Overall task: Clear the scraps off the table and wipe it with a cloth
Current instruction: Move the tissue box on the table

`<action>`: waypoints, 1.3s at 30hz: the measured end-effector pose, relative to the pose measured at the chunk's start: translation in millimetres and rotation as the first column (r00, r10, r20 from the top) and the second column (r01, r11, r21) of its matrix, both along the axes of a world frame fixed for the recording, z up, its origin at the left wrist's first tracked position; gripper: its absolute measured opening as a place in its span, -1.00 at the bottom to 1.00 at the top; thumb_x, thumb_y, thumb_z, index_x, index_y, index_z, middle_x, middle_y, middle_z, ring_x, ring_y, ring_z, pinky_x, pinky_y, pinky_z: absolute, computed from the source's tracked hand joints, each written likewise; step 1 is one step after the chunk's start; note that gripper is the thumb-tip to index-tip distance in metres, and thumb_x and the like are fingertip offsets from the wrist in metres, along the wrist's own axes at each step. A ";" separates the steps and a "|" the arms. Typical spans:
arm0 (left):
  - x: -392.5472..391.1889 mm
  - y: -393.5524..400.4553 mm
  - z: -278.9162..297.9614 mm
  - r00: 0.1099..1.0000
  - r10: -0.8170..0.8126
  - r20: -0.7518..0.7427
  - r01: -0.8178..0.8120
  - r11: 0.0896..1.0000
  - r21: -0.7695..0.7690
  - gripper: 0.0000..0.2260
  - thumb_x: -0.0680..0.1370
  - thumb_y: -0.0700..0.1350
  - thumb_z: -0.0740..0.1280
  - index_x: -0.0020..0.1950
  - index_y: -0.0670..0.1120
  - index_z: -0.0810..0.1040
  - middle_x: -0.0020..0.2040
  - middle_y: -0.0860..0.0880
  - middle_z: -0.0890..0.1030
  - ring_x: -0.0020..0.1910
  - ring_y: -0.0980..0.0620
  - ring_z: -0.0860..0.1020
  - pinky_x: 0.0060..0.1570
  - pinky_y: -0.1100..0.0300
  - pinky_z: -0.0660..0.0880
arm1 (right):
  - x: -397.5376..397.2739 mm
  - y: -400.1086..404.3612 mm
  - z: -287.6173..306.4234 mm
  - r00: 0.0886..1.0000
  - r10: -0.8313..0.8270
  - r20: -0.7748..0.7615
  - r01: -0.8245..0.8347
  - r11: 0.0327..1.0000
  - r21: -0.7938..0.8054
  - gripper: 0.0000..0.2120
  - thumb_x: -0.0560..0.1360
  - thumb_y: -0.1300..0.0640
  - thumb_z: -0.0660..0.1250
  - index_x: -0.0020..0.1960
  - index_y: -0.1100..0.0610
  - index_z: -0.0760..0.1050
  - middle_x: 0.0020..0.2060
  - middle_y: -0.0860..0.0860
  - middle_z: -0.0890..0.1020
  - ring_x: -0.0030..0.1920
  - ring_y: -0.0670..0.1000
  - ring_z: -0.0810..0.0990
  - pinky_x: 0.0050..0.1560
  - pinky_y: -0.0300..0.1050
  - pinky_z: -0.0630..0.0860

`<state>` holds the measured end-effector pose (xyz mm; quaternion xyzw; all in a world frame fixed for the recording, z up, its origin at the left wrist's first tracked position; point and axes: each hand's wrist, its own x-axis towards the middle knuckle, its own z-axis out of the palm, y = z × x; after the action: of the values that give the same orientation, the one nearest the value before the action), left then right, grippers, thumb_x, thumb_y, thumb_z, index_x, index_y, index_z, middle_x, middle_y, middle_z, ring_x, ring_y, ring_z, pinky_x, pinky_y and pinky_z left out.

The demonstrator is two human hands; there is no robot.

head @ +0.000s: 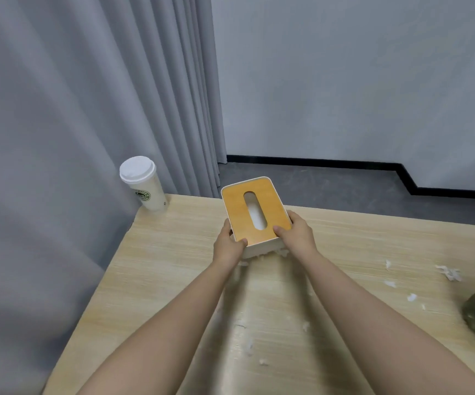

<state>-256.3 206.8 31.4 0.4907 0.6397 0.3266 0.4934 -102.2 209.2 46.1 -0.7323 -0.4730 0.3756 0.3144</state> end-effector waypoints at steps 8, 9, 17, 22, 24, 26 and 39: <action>-94.4 46.9 -6.1 0.998 0.061 0.002 -0.061 0.998 -0.019 -0.56 0.47 -0.35 0.27 0.27 0.03 0.42 0.07 0.00 0.55 0.17 -0.12 0.52 0.18 -0.07 0.48 | -92.1 52.0 -8.1 0.997 0.074 -0.035 -0.074 0.997 -0.011 -0.61 0.50 0.20 0.33 0.32 0.12 0.40 0.17 0.06 0.57 0.17 0.09 0.52 -0.01 -0.24 0.33; -104.1 51.9 -8.1 0.998 0.067 0.002 -0.067 0.997 -0.024 -0.56 0.47 -0.36 0.27 0.28 0.01 0.42 0.06 0.00 0.55 0.17 -0.13 0.53 0.16 -0.05 0.48 | -101.9 57.6 -10.5 0.996 0.081 -0.033 -0.081 0.997 -0.018 -0.61 0.50 0.20 0.32 0.32 0.12 0.40 0.17 0.06 0.57 0.17 0.09 0.52 -0.01 -0.23 0.33; -155.3 81.1 -27.7 0.998 0.060 0.019 -0.059 0.995 -0.075 -0.48 0.48 -0.36 0.28 0.38 0.02 0.36 0.16 -0.02 0.55 0.20 -0.07 0.51 0.23 -0.05 0.45 | -149.4 85.9 -30.3 0.994 0.110 -0.001 -0.110 0.992 -0.057 -0.65 0.50 0.20 0.32 0.28 0.12 0.42 0.15 0.05 0.58 0.16 0.08 0.51 -0.01 -0.23 0.32; -161.8 86.6 -34.1 0.999 0.029 0.028 -0.026 0.995 -0.094 -0.48 0.49 -0.34 0.28 0.38 0.05 0.36 0.15 0.00 0.54 0.22 -0.04 0.49 0.23 -0.07 0.45 | -152.5 89.2 -41.0 0.995 0.099 0.020 -0.098 0.993 -0.062 -0.66 0.49 0.18 0.33 0.26 0.12 0.44 0.13 0.04 0.59 0.14 0.09 0.53 0.00 -0.21 0.34; -162.0 86.9 -35.5 0.999 0.027 0.038 -0.024 0.995 -0.097 -0.47 0.49 -0.34 0.28 0.39 0.06 0.36 0.17 -0.02 0.55 0.22 -0.06 0.50 0.23 -0.09 0.45 | -152.8 88.3 -43.2 0.996 0.088 0.018 -0.087 0.994 -0.064 -0.66 0.49 0.18 0.34 0.25 0.12 0.44 0.12 0.04 0.59 0.13 0.08 0.53 -0.02 -0.21 0.34; -161.9 85.0 -35.9 0.998 0.029 0.047 -0.025 0.995 -0.093 -0.46 0.49 -0.34 0.28 0.40 0.07 0.33 0.16 0.00 0.54 0.22 -0.05 0.49 0.23 -0.09 0.45 | -153.7 87.1 -44.7 0.997 0.080 0.012 -0.079 0.995 -0.060 -0.66 0.49 0.18 0.34 0.25 0.12 0.43 0.12 0.05 0.59 0.12 0.07 0.53 -0.02 -0.21 0.34; -165.7 51.7 -20.0 1.000 -0.003 -0.008 0.002 0.992 -0.129 -0.41 0.51 -0.21 0.35 0.49 -0.08 0.19 0.40 -0.11 0.37 0.39 -0.02 0.34 0.30 0.07 0.35 | -121.4 29.1 -47.2 0.991 -0.090 -0.097 0.078 0.990 -0.120 -0.41 0.49 0.05 0.37 0.45 0.09 0.24 0.37 0.04 0.42 0.31 0.07 0.43 0.23 -0.12 0.33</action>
<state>-422.0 258.5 11.4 0.4596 0.6608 0.2821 0.5220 -223.7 238.3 -1.0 -0.7485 -0.4024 0.4257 0.3107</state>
